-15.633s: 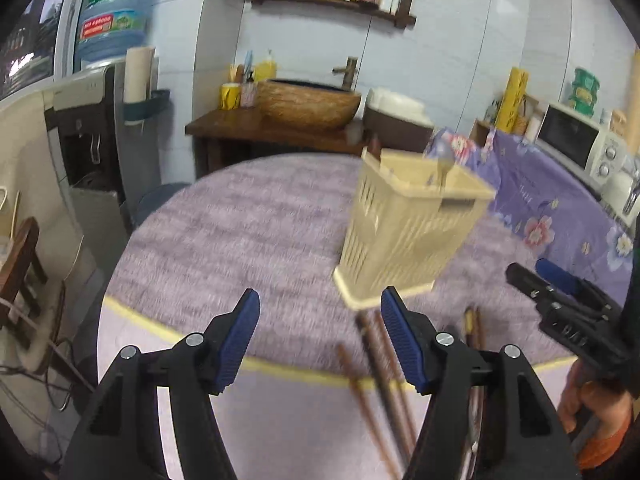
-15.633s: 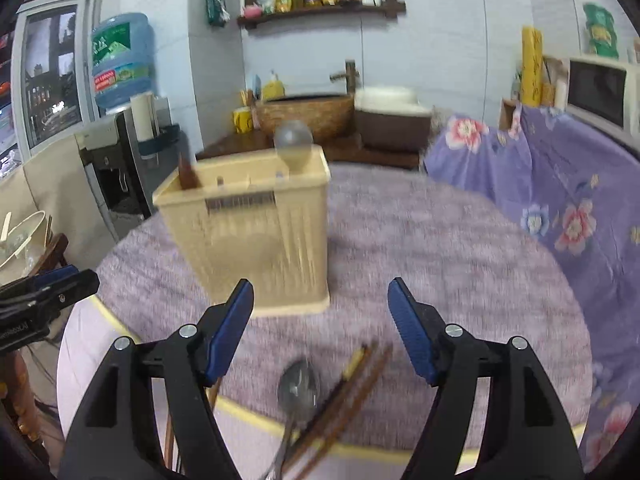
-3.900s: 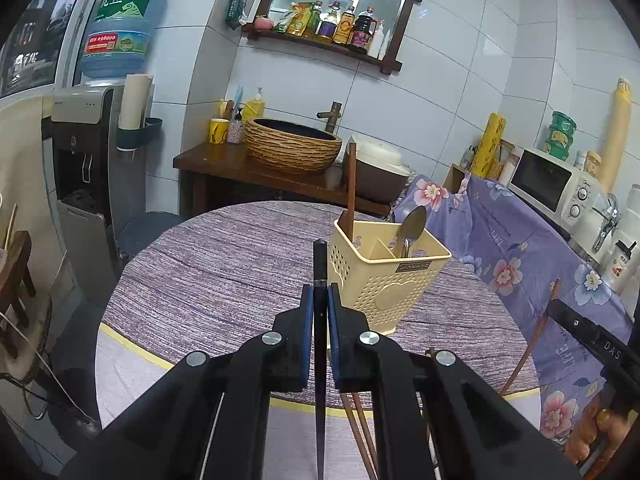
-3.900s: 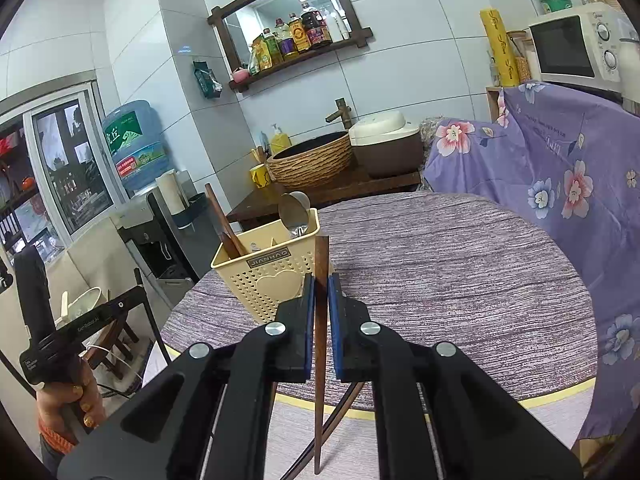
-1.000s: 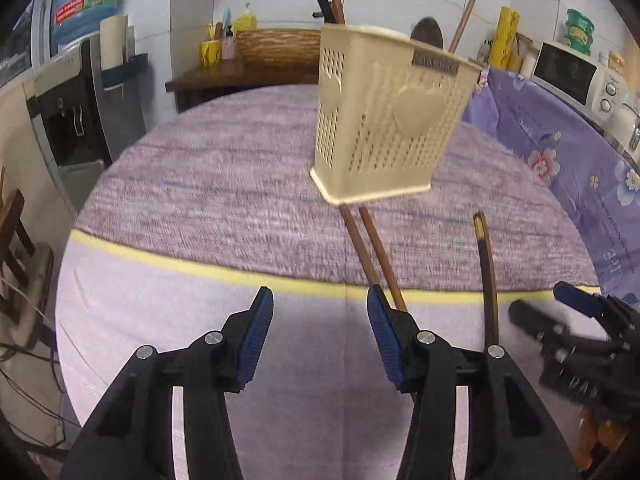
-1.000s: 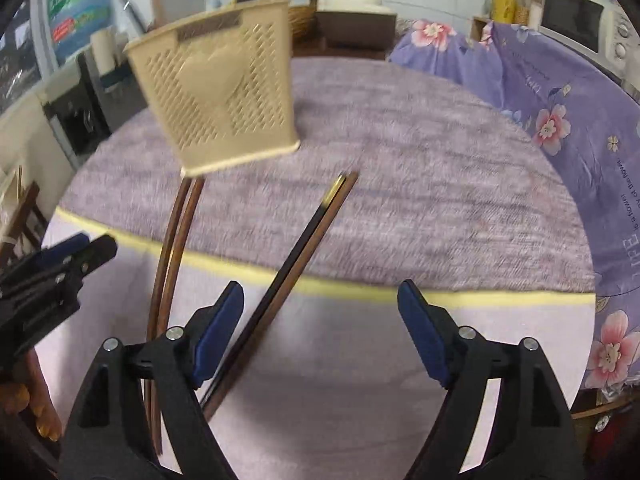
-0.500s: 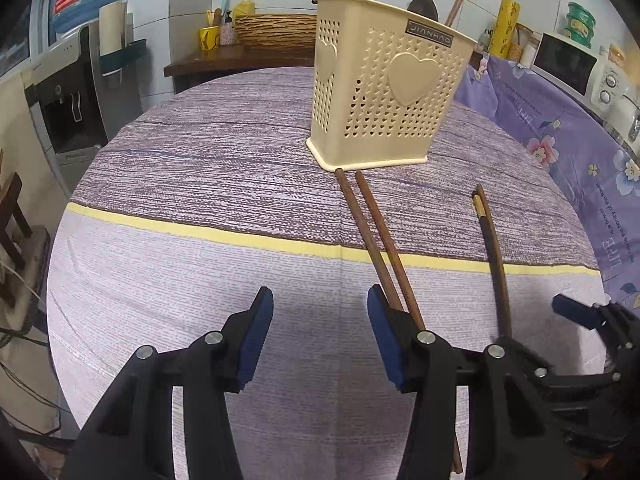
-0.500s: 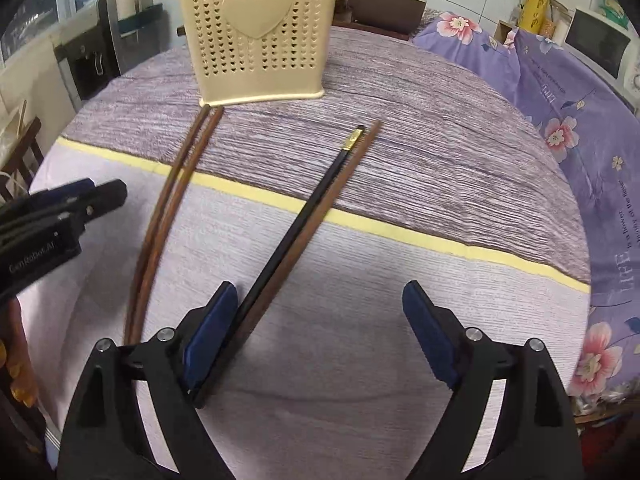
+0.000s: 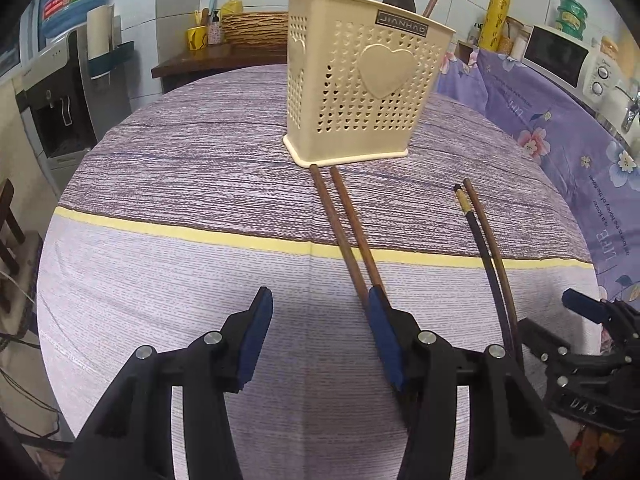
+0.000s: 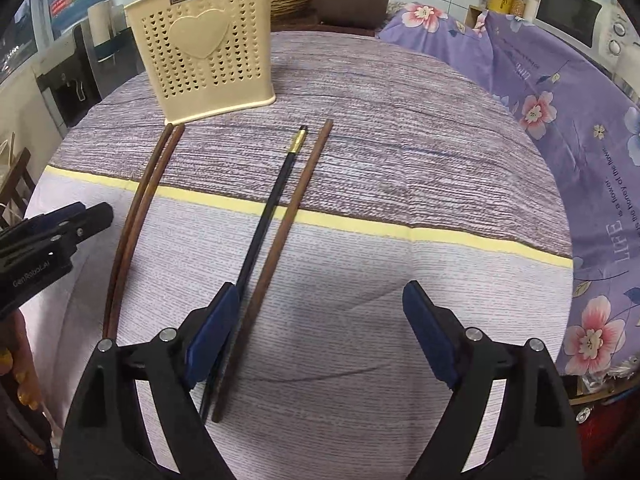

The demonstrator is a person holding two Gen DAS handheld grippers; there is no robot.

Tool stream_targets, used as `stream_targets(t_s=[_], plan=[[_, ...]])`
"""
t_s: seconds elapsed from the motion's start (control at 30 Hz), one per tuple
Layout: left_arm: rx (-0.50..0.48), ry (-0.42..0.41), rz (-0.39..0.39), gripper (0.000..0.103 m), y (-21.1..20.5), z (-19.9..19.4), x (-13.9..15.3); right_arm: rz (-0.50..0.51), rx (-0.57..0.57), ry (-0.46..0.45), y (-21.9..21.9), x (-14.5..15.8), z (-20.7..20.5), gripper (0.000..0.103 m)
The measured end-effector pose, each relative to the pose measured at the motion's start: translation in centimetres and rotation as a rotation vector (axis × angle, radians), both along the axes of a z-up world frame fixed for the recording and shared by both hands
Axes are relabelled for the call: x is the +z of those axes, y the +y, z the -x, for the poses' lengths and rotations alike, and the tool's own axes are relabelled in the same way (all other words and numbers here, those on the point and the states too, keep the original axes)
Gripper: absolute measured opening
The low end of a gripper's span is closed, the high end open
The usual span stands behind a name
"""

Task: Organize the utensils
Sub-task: 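Move both tools down to the remaining brown chopsticks on the table, then close the left tool on a brown chopstick while the right tool grasps another brown chopstick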

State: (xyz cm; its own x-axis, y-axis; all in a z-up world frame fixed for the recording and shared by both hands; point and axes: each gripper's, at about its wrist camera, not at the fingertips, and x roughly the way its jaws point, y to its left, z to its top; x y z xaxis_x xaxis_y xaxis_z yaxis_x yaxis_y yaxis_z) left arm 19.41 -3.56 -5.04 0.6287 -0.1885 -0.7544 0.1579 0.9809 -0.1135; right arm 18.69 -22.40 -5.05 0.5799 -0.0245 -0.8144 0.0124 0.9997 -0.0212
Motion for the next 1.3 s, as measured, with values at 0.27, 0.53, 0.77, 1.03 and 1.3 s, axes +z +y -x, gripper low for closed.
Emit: stream_targets(t_s=[0.27, 0.53, 0.77, 1.03, 1.3], plan=[[-0.003, 0.013, -0.045, 0.050, -1.4, -0.4, -0.8, 0.012, -0.007, 0.003, 0.1, -0.3, -0.2, 0.083], [-0.005, 0.010, -0.069, 0.052, -0.9, -0.3, -0.7, 0.014, -0.018, 0.012, -0.8, -0.6, -0.3, 0.084], [0.072, 0.031, -0.048, 0.050, 3.0, -0.8, 0.1, -0.001, -0.071, -0.022, -2.9, 0.8, -0.3, 0.084], [0.133, 0.001, 0.028, 0.050, 3.3, -3.1, 1.9, -0.081, -0.073, -0.099, -2.5, 2.7, -4.2, 0.076], [0.121, 0.027, 0.034, 0.032, 0.8, -5.5, 1.2, -0.108, -0.129, -0.040, -2.4, 1.3, -8.3, 0.046]])
